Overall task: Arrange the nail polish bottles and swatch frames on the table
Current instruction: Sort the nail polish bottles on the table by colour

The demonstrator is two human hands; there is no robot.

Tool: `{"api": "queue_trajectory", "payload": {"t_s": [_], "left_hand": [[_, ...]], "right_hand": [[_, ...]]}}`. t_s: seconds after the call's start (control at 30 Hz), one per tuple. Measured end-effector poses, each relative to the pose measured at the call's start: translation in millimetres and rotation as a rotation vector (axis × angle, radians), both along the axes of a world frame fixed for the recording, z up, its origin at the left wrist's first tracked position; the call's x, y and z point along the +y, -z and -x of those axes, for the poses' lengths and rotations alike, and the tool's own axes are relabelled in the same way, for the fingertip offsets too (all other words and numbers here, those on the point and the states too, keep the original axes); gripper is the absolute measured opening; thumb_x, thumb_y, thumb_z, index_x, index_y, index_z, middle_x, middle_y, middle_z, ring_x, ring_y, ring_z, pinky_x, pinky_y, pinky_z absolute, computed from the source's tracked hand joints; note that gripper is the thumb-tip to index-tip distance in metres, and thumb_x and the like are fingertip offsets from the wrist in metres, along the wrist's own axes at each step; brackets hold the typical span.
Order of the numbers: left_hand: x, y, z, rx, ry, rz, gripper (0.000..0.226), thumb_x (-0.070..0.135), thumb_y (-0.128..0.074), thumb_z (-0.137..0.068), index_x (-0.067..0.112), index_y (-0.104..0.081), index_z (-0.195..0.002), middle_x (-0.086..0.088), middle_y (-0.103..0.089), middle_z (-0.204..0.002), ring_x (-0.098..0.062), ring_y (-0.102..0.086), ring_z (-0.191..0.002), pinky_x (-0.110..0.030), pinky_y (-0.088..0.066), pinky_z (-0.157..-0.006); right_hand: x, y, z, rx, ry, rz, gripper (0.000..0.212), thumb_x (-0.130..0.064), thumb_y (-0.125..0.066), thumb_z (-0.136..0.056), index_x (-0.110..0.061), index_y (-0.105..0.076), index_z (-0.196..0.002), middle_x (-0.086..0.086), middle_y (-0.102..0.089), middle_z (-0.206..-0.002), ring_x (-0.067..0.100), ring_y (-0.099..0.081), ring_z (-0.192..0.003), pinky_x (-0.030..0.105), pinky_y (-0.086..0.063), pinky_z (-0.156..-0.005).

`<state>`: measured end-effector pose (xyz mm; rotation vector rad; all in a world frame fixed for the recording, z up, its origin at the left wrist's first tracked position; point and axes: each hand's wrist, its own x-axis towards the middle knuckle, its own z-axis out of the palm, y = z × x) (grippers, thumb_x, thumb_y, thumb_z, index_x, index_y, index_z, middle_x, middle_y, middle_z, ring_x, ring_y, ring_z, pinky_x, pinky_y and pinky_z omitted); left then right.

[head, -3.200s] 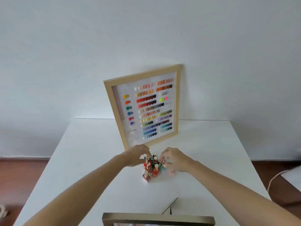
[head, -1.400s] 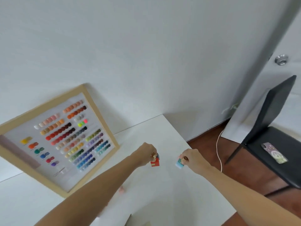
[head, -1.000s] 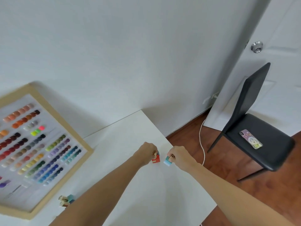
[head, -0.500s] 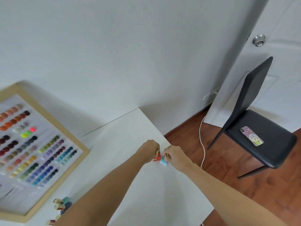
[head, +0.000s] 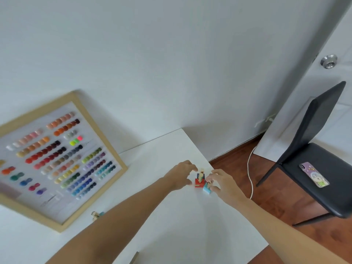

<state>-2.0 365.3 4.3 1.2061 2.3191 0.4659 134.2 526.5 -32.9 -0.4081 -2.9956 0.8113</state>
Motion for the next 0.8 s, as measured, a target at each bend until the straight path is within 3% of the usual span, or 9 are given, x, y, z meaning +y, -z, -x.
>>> {"api": "queue_trajectory", "payload": {"t_s": [0.13,0.27,0.33,0.43,0.53,0.67,0.8], "left_hand": [[-68.1,-18.6,8.7,-0.011,-0.033,-0.043,0.045,0.013,-0.068,-0.085,0.019,-0.053,-0.128,-0.002,-0.051,-0.129,-0.019,-0.059,-0.111,-0.021,-0.044,-0.072],[-153.8,-37.5,16.1,0.003,-0.144,-0.063,0.04,0.021,-0.068,-0.086,0.024,-0.056,-0.124,0.003,-0.053,-0.123,-0.012,-0.06,-0.105,-0.026,-0.048,-0.085],[-198.2,-43.0,19.3,0.036,-0.221,-0.061,0.038,0.025,-0.068,-0.086,0.026,-0.057,-0.122,0.004,-0.054,-0.121,-0.008,-0.059,-0.1,-0.022,-0.046,-0.085],[-261.6,-42.8,15.6,0.062,-0.321,-0.031,0.033,0.028,-0.068,-0.087,0.026,-0.059,-0.118,0.005,-0.057,-0.12,-0.003,-0.057,-0.093,-0.016,-0.042,-0.081],[-312.1,-30.8,2.1,0.056,-0.372,0.04,0.03,0.031,-0.068,-0.086,0.028,-0.06,-0.115,0.006,-0.058,-0.118,-0.003,-0.057,-0.093,-0.017,-0.043,-0.082],[-354.1,-4.4,-18.5,0.003,-0.372,0.09,0.03,0.032,-0.069,-0.085,0.032,-0.061,-0.114,0.007,-0.055,-0.122,-0.007,-0.059,-0.098,-0.024,-0.05,-0.087],[-362.8,20.8,-30.1,-0.011,-0.317,0.13,0.034,0.032,-0.067,-0.085,0.035,-0.059,-0.117,0.011,-0.042,-0.138,-0.014,-0.057,-0.109,-0.029,-0.048,-0.094]], "right_hand": [[-19.1,-10.7,-6.8,0.112,-0.041,-0.012,0.027,-0.004,-0.066,-0.084,-0.015,-0.067,-0.109,0.004,-0.054,-0.124,0.019,-0.056,-0.111,0.023,-0.044,-0.095],[-61.3,-22.2,7.8,0.174,-0.123,0.001,0.022,-0.013,-0.067,-0.085,-0.023,-0.067,-0.105,-0.005,-0.053,-0.119,0.011,-0.061,-0.085,0.035,-0.049,-0.087],[-86.9,-26.9,19.8,0.186,-0.172,-0.057,0.022,-0.021,-0.068,-0.085,-0.028,-0.066,-0.105,-0.011,-0.053,-0.116,0.001,-0.055,-0.074,0.033,-0.047,-0.075],[-127.8,-29.1,40.3,0.175,-0.352,0.014,0.026,-0.018,-0.071,-0.083,-0.02,-0.067,-0.108,-0.004,-0.058,-0.113,-0.001,-0.053,-0.079,0.018,-0.046,-0.076],[-168.7,-27.7,54.9,0.085,-0.48,0.052,0.029,-0.024,-0.067,-0.086,-0.023,-0.063,-0.115,-0.007,-0.055,-0.115,0.002,-0.053,-0.081,0.013,-0.042,-0.074],[-220.8,-22.0,67.8,-0.06,-0.61,0.036,0.038,-0.028,-0.064,-0.088,-0.026,-0.055,-0.125,-0.009,-0.05,-0.123,0.009,-0.056,-0.093,0.021,-0.047,-0.082],[-250.8,-17.3,79.0,-0.228,-0.729,-0.04,0.04,-0.025,-0.061,-0.089,-0.025,-0.052,-0.128,-0.008,-0.045,-0.126,0.011,-0.053,-0.11,0.029,-0.046,-0.095]]}}
